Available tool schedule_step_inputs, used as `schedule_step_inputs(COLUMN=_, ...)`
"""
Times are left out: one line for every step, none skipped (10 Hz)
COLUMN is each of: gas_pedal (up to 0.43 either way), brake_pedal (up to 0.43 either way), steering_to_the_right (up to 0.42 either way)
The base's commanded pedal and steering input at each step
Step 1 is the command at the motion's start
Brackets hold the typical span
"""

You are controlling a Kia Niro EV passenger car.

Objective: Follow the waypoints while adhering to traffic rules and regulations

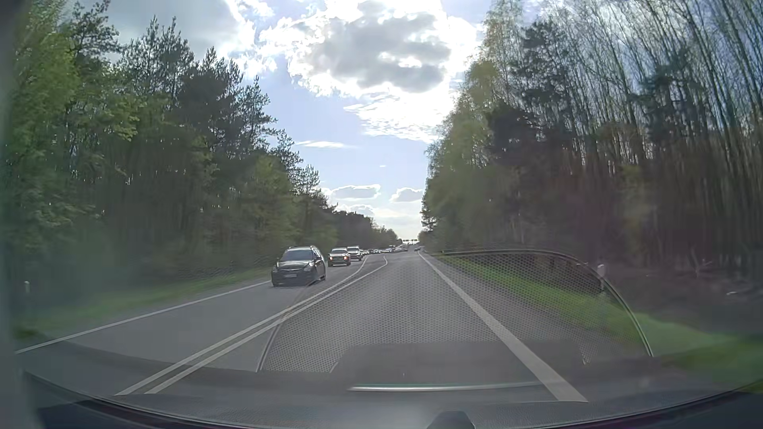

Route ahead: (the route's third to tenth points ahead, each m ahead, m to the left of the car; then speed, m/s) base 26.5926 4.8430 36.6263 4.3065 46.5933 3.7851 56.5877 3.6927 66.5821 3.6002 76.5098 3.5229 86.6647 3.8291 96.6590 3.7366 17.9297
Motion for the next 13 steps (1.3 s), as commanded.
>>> schedule_step_inputs(gas_pedal=0.059, brake_pedal=0.0, steering_to_the_right=-0.003)
schedule_step_inputs(gas_pedal=0.059, brake_pedal=0.0, steering_to_the_right=-0.003)
schedule_step_inputs(gas_pedal=0.059, brake_pedal=0.0, steering_to_the_right=-0.003)
schedule_step_inputs(gas_pedal=0.067, brake_pedal=0.0, steering_to_the_right=-0.003)
schedule_step_inputs(gas_pedal=0.079, brake_pedal=0.0, steering_to_the_right=-0.003)
schedule_step_inputs(gas_pedal=0.079, brake_pedal=0.0, steering_to_the_right=-0.003)
schedule_step_inputs(gas_pedal=0.079, brake_pedal=0.0, steering_to_the_right=-0.003)
schedule_step_inputs(gas_pedal=0.079, brake_pedal=0.0, steering_to_the_right=-0.002)
schedule_step_inputs(gas_pedal=0.079, brake_pedal=0.0, steering_to_the_right=-0.002)
schedule_step_inputs(gas_pedal=0.079, brake_pedal=0.0, steering_to_the_right=-0.003)
schedule_step_inputs(gas_pedal=0.079, brake_pedal=0.0, steering_to_the_right=-0.002)
schedule_step_inputs(gas_pedal=0.079, brake_pedal=0.0, steering_to_the_right=-0.002)
schedule_step_inputs(gas_pedal=0.079, brake_pedal=0.0, steering_to_the_right=-0.003)
